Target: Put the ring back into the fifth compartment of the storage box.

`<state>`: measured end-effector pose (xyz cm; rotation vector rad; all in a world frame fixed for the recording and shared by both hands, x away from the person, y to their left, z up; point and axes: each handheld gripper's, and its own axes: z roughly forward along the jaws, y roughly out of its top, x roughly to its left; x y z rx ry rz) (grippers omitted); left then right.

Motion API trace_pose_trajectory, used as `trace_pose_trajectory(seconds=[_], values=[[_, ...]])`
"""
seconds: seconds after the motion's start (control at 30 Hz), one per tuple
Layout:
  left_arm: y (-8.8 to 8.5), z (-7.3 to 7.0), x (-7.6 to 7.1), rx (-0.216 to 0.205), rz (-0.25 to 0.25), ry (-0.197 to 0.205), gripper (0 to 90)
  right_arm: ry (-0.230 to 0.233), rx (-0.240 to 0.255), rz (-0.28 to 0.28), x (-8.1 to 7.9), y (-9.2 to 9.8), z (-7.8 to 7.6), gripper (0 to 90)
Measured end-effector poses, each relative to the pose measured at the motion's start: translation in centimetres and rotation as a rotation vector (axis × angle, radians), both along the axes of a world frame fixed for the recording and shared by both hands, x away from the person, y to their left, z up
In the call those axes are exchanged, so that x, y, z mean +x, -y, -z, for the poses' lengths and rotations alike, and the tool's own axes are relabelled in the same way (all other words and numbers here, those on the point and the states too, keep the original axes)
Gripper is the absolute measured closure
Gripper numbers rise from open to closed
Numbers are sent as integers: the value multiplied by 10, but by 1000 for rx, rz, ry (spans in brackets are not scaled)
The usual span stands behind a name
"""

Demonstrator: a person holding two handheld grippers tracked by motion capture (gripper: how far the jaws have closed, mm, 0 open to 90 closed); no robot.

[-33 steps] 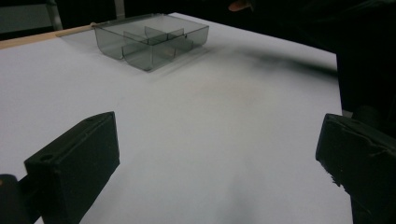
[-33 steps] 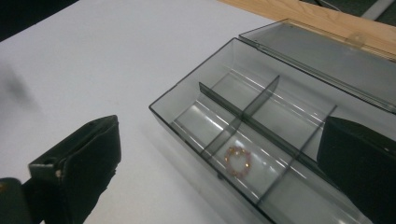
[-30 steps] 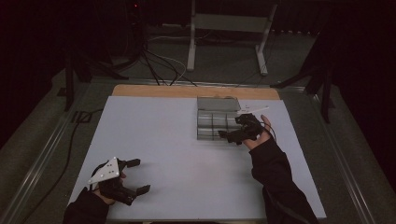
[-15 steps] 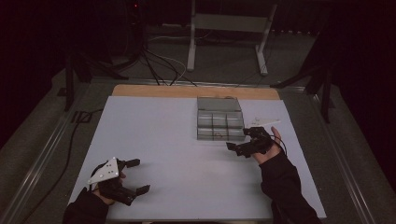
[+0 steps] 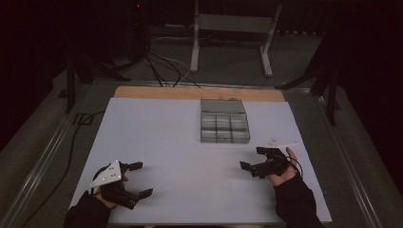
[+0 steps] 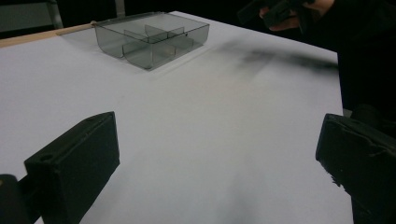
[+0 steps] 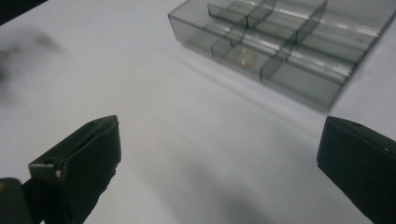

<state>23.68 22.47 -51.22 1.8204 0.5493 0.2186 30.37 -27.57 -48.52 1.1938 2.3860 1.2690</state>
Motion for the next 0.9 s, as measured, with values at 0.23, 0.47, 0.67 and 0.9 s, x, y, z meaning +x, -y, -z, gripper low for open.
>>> trace_pose_trajectory(seconds=[0.23, 0.47, 0.67, 0.9], values=[[0, 0, 0, 2, 0, 0, 7, -3, 1, 13, -21, 15, 9, 0], [1, 0, 0, 7, 3, -1, 7, 0, -12, 22, -41, 27, 19, 0], [0, 0, 0, 1, 1, -2, 7, 26, -49, 43, -54, 37, 25, 0], [1, 0, 0, 3, 4, -1, 7, 53, -38, 76, -58, 45, 23, 0]])
